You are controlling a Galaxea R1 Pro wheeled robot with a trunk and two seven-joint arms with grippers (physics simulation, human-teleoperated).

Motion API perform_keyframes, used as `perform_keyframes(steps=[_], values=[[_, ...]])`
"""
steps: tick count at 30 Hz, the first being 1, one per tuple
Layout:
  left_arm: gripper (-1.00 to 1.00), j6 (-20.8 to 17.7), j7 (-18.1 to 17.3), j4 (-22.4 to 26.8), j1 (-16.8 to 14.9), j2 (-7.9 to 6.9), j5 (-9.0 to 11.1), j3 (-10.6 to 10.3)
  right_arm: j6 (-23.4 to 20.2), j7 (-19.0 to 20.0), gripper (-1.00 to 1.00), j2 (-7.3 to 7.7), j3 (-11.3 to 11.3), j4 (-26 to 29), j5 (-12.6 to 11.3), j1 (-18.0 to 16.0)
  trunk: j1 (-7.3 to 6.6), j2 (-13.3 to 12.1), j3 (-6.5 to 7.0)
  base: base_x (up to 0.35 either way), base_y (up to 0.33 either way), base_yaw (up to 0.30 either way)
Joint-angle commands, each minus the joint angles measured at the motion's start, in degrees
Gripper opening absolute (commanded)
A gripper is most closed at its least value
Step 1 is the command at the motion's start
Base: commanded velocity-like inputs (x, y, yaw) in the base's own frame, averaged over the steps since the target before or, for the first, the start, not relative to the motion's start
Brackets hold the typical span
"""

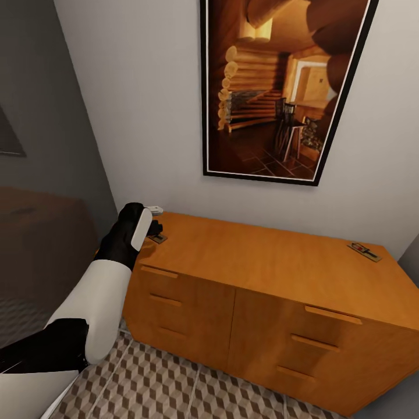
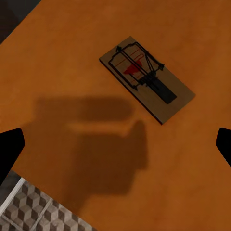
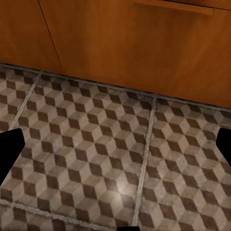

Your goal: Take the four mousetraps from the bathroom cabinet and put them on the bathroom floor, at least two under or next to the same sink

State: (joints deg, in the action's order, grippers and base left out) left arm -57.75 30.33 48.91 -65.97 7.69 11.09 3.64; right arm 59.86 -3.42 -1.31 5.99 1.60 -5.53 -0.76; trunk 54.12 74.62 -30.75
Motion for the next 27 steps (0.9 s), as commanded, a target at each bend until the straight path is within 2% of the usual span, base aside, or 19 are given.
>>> perform_keyframes(steps=[1,11,27], values=[[1.0,-0.1,0.5,0.0,0.0,0.04,0.6,0.1,0.1,-0.2,1.0,-0.01,0.5,0.0,-0.5,0.0,0.0,0.0,-0.06,0.0,0.0,0.0],[1.0,-0.1,0.5,0.0,0.0,0.04,0.6,0.1,0.1,-0.2,1.0,-0.01,0.5,0.0,-0.5,0.0,0.0,0.0,-0.06,0.0,-0.017,0.0],[1.0,-0.1,0.5,0.0,0.0,0.04,0.6,0.1,0.1,-0.2,1.0,-0.1,0.6,0.0,-0.5,0.0,0.0,0.0,-0.06,0.0,-0.18,0.0]])
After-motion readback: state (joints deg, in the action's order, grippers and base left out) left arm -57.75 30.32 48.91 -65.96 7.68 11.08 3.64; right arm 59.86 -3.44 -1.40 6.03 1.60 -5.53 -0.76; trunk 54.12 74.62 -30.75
